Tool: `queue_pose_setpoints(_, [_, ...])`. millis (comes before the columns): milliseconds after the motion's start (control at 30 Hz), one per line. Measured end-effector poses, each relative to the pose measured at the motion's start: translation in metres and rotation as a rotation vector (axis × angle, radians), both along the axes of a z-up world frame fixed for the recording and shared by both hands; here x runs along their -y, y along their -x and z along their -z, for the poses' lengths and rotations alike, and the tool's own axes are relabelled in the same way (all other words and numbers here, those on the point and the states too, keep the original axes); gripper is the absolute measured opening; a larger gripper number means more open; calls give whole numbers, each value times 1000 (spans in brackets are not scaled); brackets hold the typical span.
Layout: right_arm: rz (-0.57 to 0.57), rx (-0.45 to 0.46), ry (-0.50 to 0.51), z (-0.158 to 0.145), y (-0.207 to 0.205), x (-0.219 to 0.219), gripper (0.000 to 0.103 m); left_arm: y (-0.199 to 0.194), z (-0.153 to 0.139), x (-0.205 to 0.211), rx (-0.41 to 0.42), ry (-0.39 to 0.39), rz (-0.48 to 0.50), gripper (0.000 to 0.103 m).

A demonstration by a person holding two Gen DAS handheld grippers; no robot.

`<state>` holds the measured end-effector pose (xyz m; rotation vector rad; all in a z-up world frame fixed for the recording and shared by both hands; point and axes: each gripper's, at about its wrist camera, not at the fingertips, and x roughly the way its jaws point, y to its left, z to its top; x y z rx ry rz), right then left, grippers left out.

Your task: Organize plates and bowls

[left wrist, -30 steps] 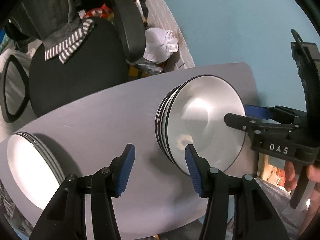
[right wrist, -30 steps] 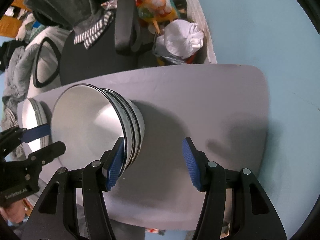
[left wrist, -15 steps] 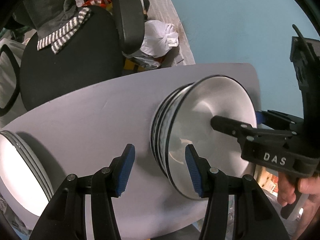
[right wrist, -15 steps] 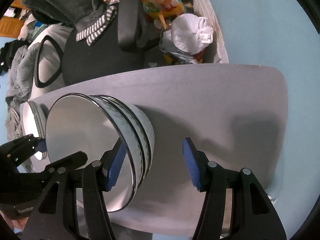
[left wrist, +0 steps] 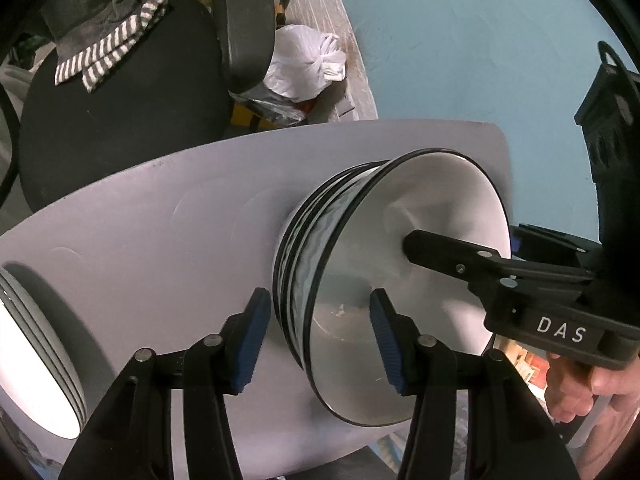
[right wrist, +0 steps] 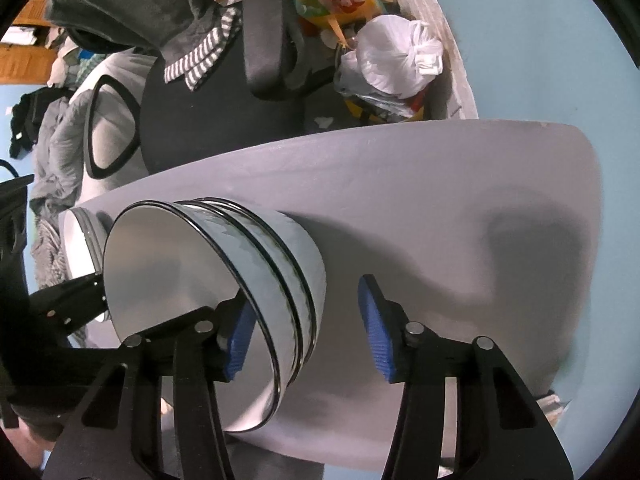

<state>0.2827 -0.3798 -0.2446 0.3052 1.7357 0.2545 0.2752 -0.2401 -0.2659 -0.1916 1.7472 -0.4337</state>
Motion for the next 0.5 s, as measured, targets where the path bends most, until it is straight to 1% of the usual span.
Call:
queue_pose_setpoints(100, [4,-10,-24,0,-2,-1,35,-1,1,0,-4,1,-4,47])
queue_pose_setpoints(333, [10,-17,-37,2,-2,0,34,-3,3,-3,-20,11,-12,46])
queue_pose_setpoints(500, [-13,-12,-17,0,-3,-4,34,-4,3,-2,-22,11,-5,46])
